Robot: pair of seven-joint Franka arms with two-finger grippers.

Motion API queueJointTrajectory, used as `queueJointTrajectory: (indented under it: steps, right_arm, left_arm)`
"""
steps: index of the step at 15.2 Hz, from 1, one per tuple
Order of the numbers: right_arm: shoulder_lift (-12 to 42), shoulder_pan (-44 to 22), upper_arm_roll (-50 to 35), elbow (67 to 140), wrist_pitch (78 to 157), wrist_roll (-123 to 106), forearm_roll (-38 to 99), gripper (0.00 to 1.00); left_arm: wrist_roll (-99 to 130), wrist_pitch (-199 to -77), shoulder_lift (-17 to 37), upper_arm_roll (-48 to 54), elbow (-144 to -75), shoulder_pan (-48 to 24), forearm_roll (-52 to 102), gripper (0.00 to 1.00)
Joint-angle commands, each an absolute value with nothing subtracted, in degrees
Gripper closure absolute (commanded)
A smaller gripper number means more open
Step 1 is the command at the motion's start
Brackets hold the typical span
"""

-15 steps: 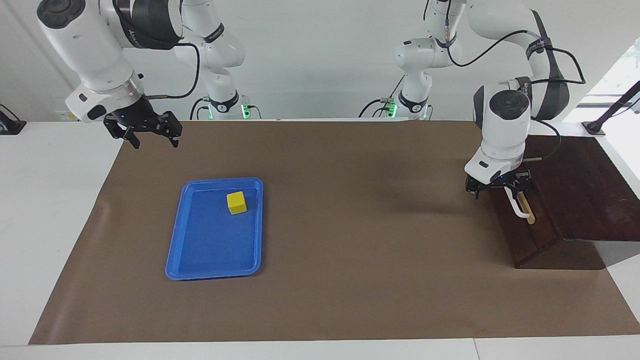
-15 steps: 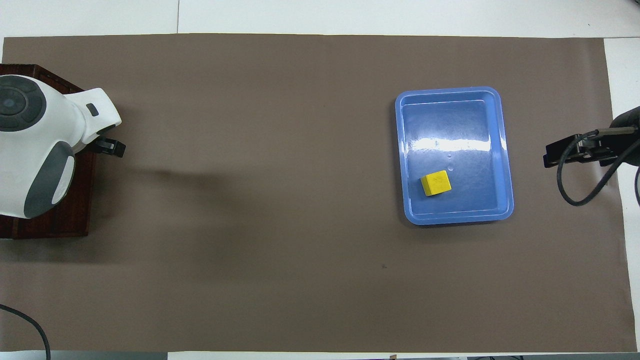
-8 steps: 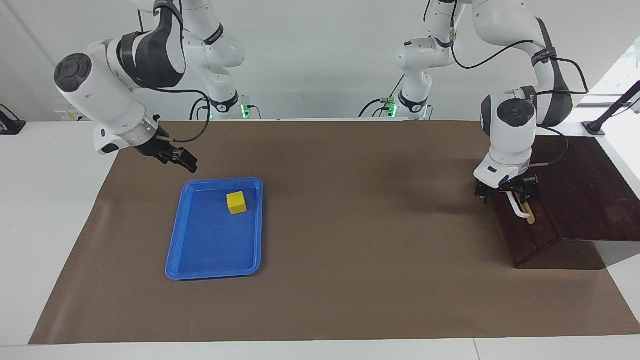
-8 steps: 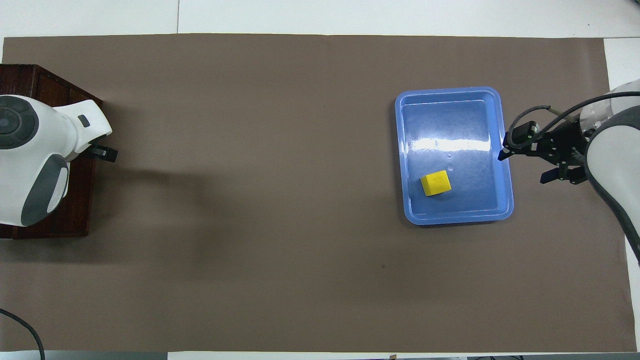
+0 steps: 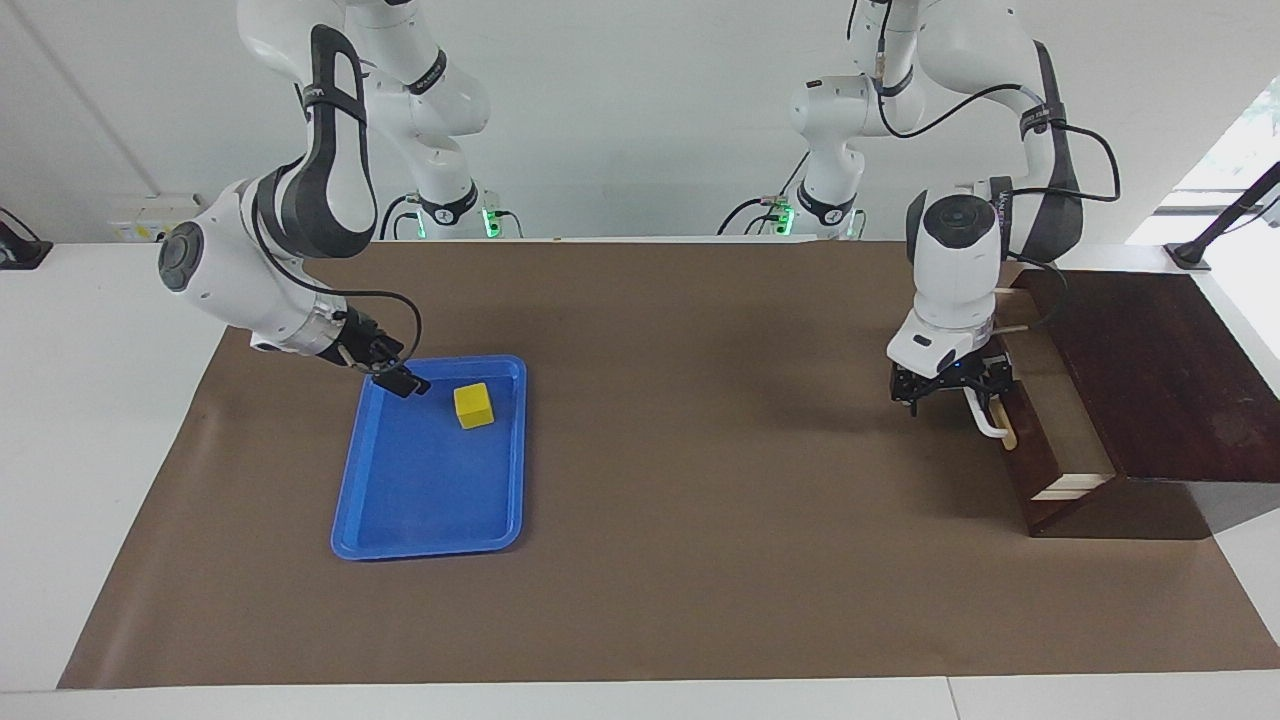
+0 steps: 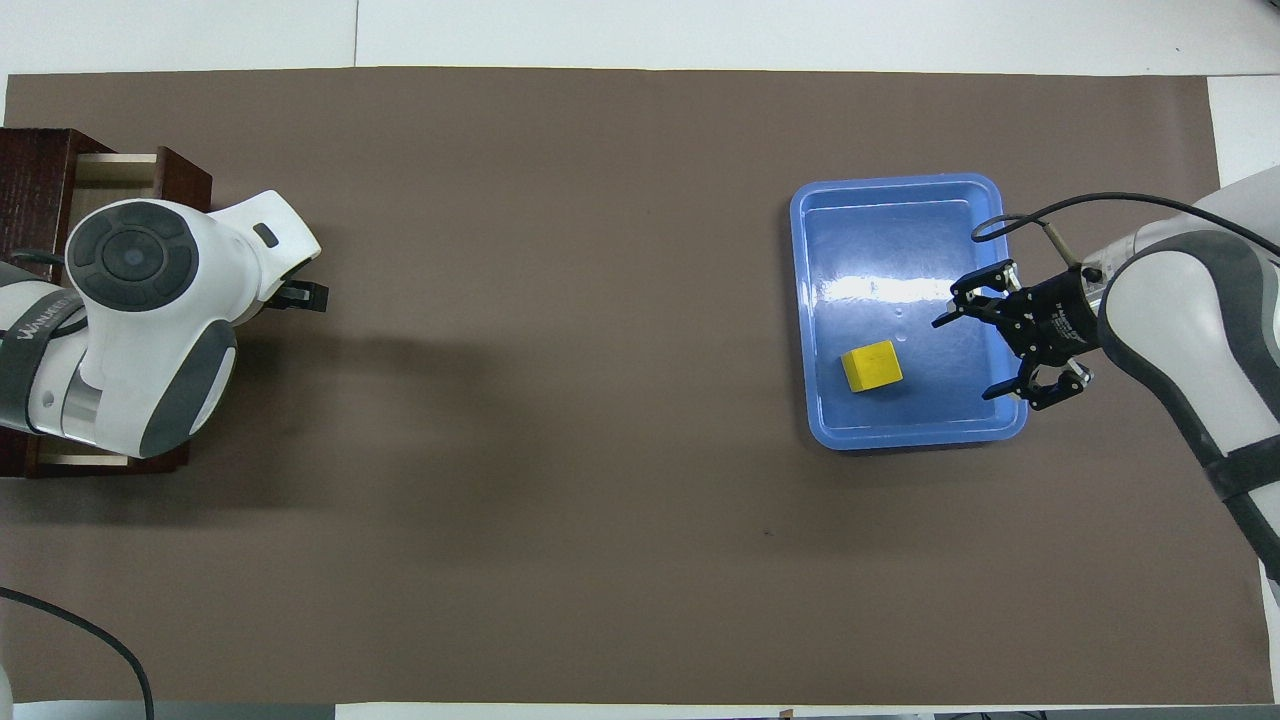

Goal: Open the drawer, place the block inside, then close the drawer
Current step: 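Reach the right gripper into the blue tray over the yellow block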

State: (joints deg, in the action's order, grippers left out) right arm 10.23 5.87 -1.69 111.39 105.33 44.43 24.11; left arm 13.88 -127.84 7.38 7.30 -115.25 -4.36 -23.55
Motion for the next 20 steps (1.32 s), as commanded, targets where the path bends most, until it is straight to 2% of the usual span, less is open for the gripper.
queueJointTrajectory:
  steps: [1, 8, 13, 17, 20]
  right_arm:
    - [14.22, 7.12, -2.29, 111.27, 106.09, 47.54, 27.85, 0.00]
    - [22.40, 6.51, -2.20, 104.24, 106.34, 51.59, 33.20, 0.00]
    - [22.15, 6.24, -2.20, 107.66, 108.10, 52.65, 37.97, 0.00]
    - [21.62, 6.24, -2.29, 109.33, 107.14, 52.65, 38.23, 0.00]
    - [21.10, 5.98, -2.29, 110.65, 107.66, 51.16, 38.23, 0.00]
  left_arm:
    - [19.14, -124.99, 7.12, 6.94, -114.61, -9.39, -20.39, 0.00]
    - [20.83, -120.86, 7.73, 6.86, -111.63, -11.87, -17.49, 0.00]
    - [24.15, -100.76, 10.20, 6.77, -93.54, -12.04, -8.81, 0.00]
    - [42.66, -95.28, 6.95, 6.94, -90.97, -13.27, -4.41, 0.00]
    - [67.23, -92.21, 4.93, 7.12, -91.23, -17.47, -3.52, 0.00]
